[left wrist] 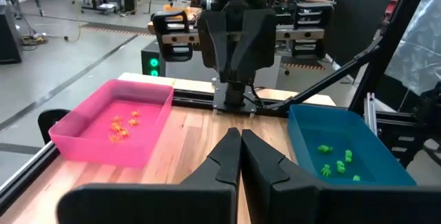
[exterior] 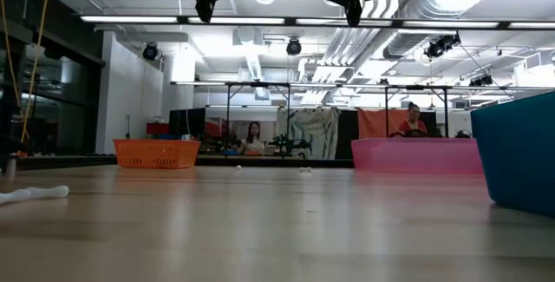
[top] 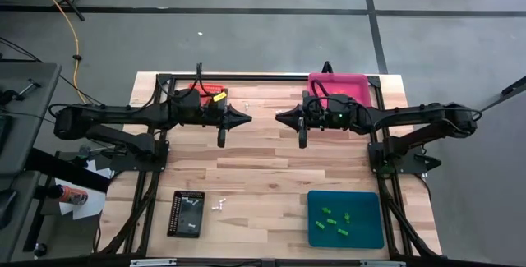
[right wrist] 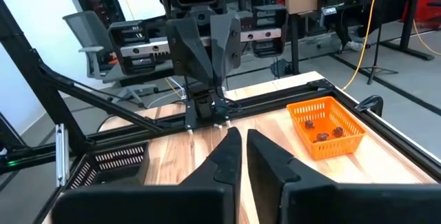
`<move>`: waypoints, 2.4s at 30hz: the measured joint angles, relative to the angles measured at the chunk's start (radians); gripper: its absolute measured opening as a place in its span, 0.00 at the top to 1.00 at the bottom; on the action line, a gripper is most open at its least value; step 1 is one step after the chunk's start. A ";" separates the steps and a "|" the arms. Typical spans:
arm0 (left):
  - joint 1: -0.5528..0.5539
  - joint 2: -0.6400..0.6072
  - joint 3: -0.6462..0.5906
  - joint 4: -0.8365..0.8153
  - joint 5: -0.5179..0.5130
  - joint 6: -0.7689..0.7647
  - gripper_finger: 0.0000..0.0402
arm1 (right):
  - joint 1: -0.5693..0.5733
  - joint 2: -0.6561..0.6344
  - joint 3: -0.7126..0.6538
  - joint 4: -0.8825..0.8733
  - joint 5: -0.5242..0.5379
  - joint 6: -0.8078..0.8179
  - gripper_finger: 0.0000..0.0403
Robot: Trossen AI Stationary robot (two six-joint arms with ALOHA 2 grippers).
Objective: Sort Halloween decoration
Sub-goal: Put the white bone toy into the black bin
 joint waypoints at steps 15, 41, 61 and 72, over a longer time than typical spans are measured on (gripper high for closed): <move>0.001 0.000 0.000 0.004 0.001 -0.035 1.00 | 0.000 0.000 0.000 0.000 0.000 -0.003 0.99; 0.001 -0.091 -0.001 0.312 0.002 -0.141 1.00 | -0.243 0.376 0.456 -0.867 -0.115 0.021 1.00; 0.000 -0.128 -0.001 0.309 0.001 -0.141 1.00 | -0.354 0.916 0.873 -1.215 -0.086 -0.543 0.69; 0.000 -0.128 -0.001 0.308 0.002 -0.141 1.00 | -0.362 0.964 0.874 -1.201 -0.043 -0.581 0.67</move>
